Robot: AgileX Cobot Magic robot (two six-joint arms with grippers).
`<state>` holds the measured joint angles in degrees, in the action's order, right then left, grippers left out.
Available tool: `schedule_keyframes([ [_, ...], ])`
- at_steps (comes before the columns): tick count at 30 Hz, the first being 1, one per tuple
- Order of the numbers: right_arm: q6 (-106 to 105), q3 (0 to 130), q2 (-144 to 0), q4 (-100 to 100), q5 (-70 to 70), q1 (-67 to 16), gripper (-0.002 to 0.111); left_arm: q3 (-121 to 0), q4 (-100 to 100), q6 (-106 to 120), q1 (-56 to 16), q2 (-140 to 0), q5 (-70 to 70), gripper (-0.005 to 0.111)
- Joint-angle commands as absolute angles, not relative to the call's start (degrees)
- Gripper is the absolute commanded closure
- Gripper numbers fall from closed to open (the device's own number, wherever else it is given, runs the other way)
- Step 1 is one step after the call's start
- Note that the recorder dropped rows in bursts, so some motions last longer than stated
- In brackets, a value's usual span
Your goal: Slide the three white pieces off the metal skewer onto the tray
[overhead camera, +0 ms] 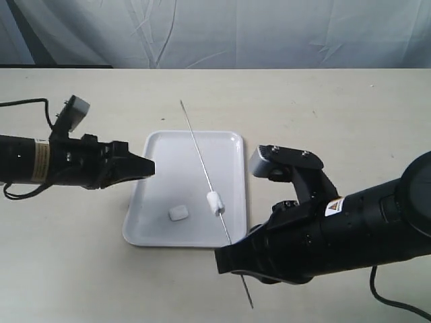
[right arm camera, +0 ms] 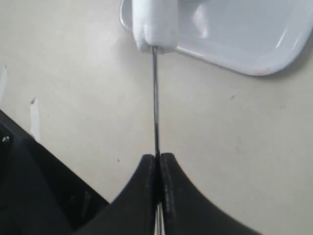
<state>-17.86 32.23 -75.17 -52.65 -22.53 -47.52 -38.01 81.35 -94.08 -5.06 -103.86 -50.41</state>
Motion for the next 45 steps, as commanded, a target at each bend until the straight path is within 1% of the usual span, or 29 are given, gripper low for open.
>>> schedule_keyframes([
  [1, -16.90, 32.16, -74.94, -53.02, -21.22, -47.44, 0.109, -38.09, 78.17, -91.15, -10.05, -104.26, -45.53, 0.081],
  [5, -16.56, 32.16, -74.94, -53.02, -22.29, -47.44, 0.109, -38.09, 74.84, -90.36, -13.28, -106.56, -42.76, 0.066],
  [7, -16.44, 32.16, -74.94, -53.02, -22.25, -47.44, 0.109, -38.09, 73.06, -88.91, -13.82, -107.87, -42.06, 0.063],
  [10, -16.44, 32.16, -74.94, -53.02, -22.09, -47.44, 0.109, -38.09, 71.68, -88.93, -13.55, -108.62, -43.04, 0.063],
  [12, -16.44, 32.16, -74.94, -53.02, -20.89, -47.44, 0.109, -38.09, 71.68, -89.09, -12.63, -108.39, -46.64, 0.063],
  [18, -16.44, 32.16, -74.94, -53.19, -15.04, -47.44, 0.109, -38.09, 72.51, -89.98, -9.17, -107.20, -69.96, 0.065],
  [20, -16.44, 32.16, -75.14, -54.21, -13.54, -47.44, 0.109, -38.09, 71.97, -91.06, -9.55, -107.05, -69.96, 0.065],
  [23, -16.44, 32.38, -75.97, -57.29, -12.82, -47.44, 0.109, -38.09, 73.25, -92.76, -12.00, -106.31, -69.96, 0.065],
  [29, -16.44, 32.38, -76.94, -57.47, -10.76, -47.44, 0.109, -38.09, 72.87, -92.90, -14.98, -105.87, -69.96, 0.065],
  [38, -16.60, 32.38, -78.68, -57.47, -10.10, -47.44, 0.109, -38.09, 72.02, -94.33, -17.66, -104.52, -69.96, 0.065],
  [45, -17.54, 32.38, -78.43, -57.47, -11.00, -47.44, 0.109, -38.09, 71.55, -93.86, -17.78, -104.52, -69.96, 0.065],
])
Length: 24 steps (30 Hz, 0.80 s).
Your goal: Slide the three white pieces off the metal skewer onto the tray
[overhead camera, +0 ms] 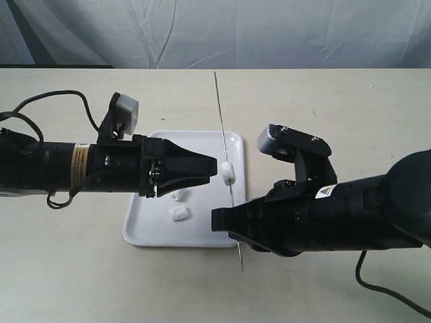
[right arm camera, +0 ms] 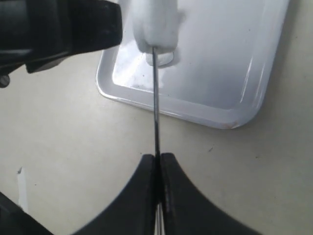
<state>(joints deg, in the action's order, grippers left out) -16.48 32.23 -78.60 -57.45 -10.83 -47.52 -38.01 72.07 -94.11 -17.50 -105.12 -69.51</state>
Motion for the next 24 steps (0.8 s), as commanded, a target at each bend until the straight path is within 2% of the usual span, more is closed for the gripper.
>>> schedule_keyframes([
  [1, -17.68, 32.38, -78.43, -57.47, -11.16, -47.44, 0.109, -38.09, 71.55, -93.86, -17.78, -104.52, -69.96, 0.065],
  [24, -21.66, 36.87, -78.53, -60.38, -16.13, -47.44, 0.109, -38.09, 68.64, -93.96, -17.87, -104.63, -69.96, 0.065],
])
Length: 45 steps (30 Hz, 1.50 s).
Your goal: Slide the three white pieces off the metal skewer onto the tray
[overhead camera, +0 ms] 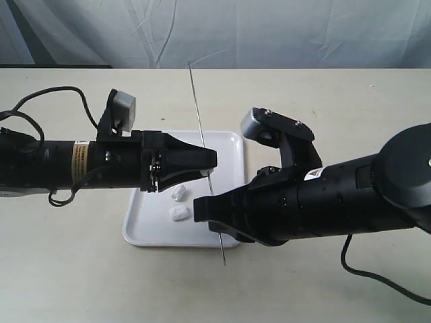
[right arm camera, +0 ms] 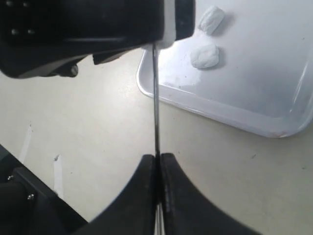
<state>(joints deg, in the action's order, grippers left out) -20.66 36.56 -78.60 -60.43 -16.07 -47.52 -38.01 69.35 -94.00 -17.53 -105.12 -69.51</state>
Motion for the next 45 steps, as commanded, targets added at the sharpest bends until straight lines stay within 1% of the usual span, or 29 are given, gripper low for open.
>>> schedule_keyframes([
  [1, -22.23, 36.87, -78.53, -60.48, -15.99, -47.44, 0.109, -38.09, 68.77, -93.96, -17.87, -104.63, -69.96, 0.065],
  [5, -22.47, 36.87, -78.53, -60.48, -15.88, -47.44, 0.109, -38.09, 68.76, -94.08, -17.87, -104.63, -69.96, 0.066],
  [9, -22.47, 36.87, -78.62, -60.23, -15.72, -47.44, 0.109, -38.09, 68.76, -94.08, -17.87, -104.63, -69.96, 0.085],
  [11, -22.47, 36.87, -78.62, -60.24, -15.51, -47.44, 0.109, -38.09, 68.65, -94.08, -17.87, -104.63, -69.96, 0.091],
  [22, -22.47, 36.87, -78.62, -58.58, -17.88, -47.44, 0.109, -38.09, 63.84, -93.87, -17.65, -104.63, -69.96, 0.091],
  [24, -22.47, 36.48, -78.62, -58.15, -19.63, -47.44, 0.109, -38.18, 62.31, -92.68, -16.44, -104.63, -69.96, 0.091],
  [34, -22.47, 29.55, -78.52, -57.04, -25.24, -47.44, 0.109, -38.33, 60.91, -92.14, -3.95, -104.63, -69.96, 0.091],
  [39, -22.56, 29.43, -77.70, -56.99, -26.93, -47.44, 0.109, -38.33, 62.26, -90.75, -0.11, -104.63, -69.06, 0.091],
  [43, -22.56, 29.43, -75.24, -56.99, -28.73, -47.44, 0.109, -38.33, 63.80, -87.25, 0.51, -104.63, -62.31, 0.091],
  [45, -22.41, 29.43, -74.64, -56.99, -29.69, -47.44, 0.109, -38.33, 62.73, -86.16, 0.51, -104.63, -61.63, 0.091],
])
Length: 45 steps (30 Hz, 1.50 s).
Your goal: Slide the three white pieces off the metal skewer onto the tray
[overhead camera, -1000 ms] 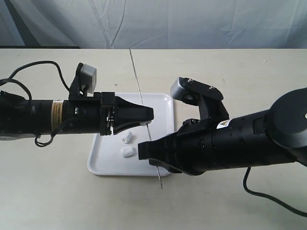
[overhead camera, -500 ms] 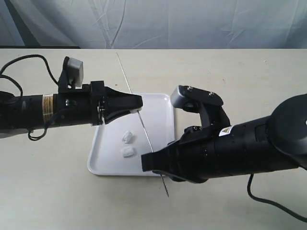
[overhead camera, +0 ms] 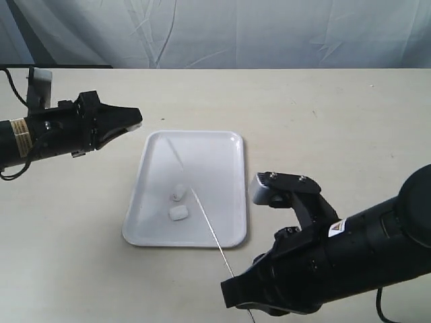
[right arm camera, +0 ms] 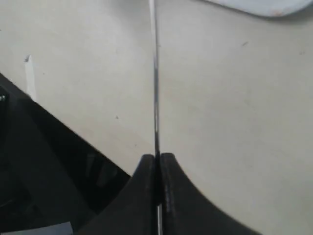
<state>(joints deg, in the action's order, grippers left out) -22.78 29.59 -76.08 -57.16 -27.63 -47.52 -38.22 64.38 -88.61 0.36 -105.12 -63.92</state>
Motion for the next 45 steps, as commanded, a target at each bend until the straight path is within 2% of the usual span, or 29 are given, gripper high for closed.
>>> schedule_keyframes([
  [1, -22.41, 29.43, -74.60, -56.99, -28.58, -47.44, 0.109, -38.33, 62.61, -86.16, 0.51, -104.63, -61.63, 0.092],
  [4, -22.41, 29.53, -74.60, -57.51, -20.40, -47.44, 0.109, -38.33, 67.26, -85.64, -1.23, -104.63, -58.37, 0.101],
  [6, -22.41, 30.52, -75.63, -57.51, -15.93, -47.44, 0.109, -38.33, 71.19, -84.29, -3.79, -104.63, -52.43, 0.103],
  [12, -22.41, 39.48, -89.84, -57.00, -14.74, -47.31, 0.109, -38.33, 72.42, -83.22, -11.49, -104.63, -40.40, 0.089],
  [18, -22.31, 46.07, -99.65, -57.82, -15.28, -47.31, 0.109, -38.33, 74.25, -83.32, -12.18, -104.76, -35.53, 0.080],
  [23, -22.31, 48.95, -105.83, -59.06, -14.66, -47.31, 0.109, -38.33, 75.84, -83.32, -12.18, -106.71, -36.05, 0.080],
  [26, -22.18, 49.46, -107.35, -59.18, -14.02, -47.31, 0.109, -38.33, 76.36, -83.32, -12.18, -107.28, -36.17, 0.079],
  [33, -22.07, 49.46, -107.52, -59.38, -13.14, -47.31, 0.108, -38.33, 75.47, -81.93, -12.18, -107.28, -37.05, 0.067],
  [35, -22.07, 49.46, -107.52, -59.98, -13.14, -47.31, 0.100, -38.33, 75.47, -81.93, -12.18, -107.28, -37.53, 0.065],
  [38, -22.07, 49.46, -107.52, -59.99, -13.27, -47.31, 0.076, -38.33, 75.34, -81.93, -12.18, -106.73, -37.85, 0.065],
  [40, -22.03, 49.46, -107.52, -59.99, -13.53, -47.31, 0.068, -38.33, 75.21, -81.93, -12.18, -106.17, -38.00, 0.065],
  [45, -22.03, 49.46, -105.35, -58.40, -15.97, -47.31, 0.068, -38.33, 75.48, -81.82, -11.80, -102.99, -37.85, 0.065],
])
